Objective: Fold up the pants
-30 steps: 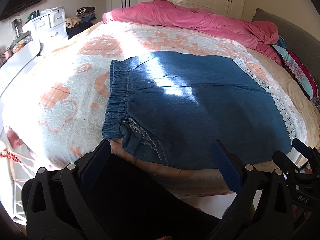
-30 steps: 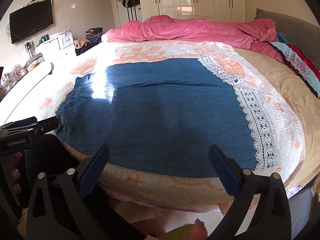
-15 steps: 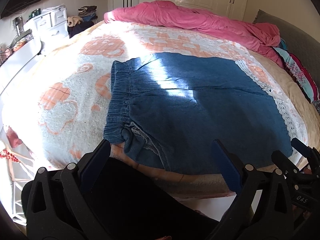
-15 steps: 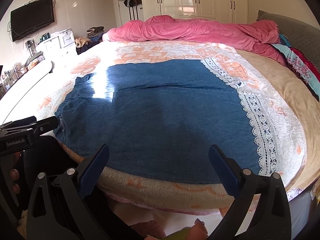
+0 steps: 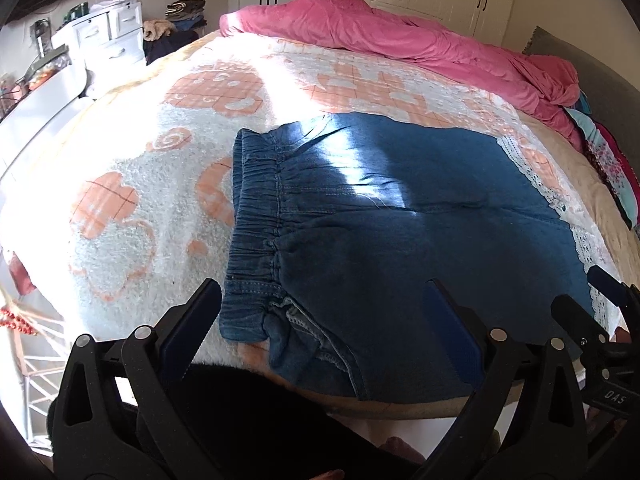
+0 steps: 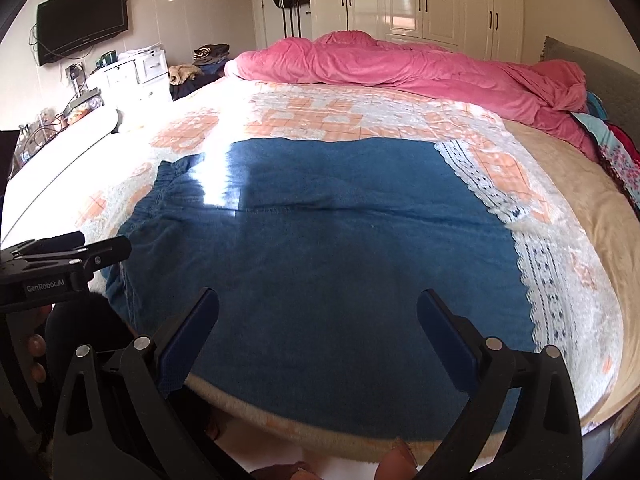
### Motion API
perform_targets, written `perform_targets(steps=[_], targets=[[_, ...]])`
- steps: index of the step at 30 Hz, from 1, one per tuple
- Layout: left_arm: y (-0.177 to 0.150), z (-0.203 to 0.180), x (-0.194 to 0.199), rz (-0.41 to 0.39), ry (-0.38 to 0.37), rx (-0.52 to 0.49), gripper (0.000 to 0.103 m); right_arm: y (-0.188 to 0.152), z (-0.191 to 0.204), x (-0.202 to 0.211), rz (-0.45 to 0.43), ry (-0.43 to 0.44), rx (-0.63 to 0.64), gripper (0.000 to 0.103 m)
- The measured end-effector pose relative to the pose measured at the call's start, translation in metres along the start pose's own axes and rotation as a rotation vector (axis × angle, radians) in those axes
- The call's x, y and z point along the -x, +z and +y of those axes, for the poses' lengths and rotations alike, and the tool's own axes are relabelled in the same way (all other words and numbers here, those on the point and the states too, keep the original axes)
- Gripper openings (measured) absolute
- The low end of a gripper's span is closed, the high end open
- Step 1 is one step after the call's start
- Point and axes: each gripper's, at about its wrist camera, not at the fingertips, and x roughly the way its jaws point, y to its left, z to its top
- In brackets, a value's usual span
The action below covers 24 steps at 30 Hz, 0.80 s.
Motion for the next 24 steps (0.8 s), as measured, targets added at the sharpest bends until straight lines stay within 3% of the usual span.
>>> perform_targets(steps=[12, 15, 21, 24], targets=[[0.058, 0.057, -0.048, 0.037, 0.053, 0.102, 0.094, 0.08, 0.01, -0.058, -0.007, 0.077, 0.16, 0.099], [0.075, 0.071, -0.063, 0.044, 0.073, 0.113, 0.094, 0.1, 0.009, -0.082, 0.025, 0.109, 0.167, 0.099], [0.103, 0.09, -0.101, 0.097, 0.114, 0.109, 0.094, 0.133, 0.012, -0.137, 0.081, 0.087, 0.27, 0.099], [0.112, 0.089, -0.116, 0.119, 0.097, 0.072, 0.094, 0.147, 0.005, -0.163, 0.125, 0.095, 0.259, 0.099]])
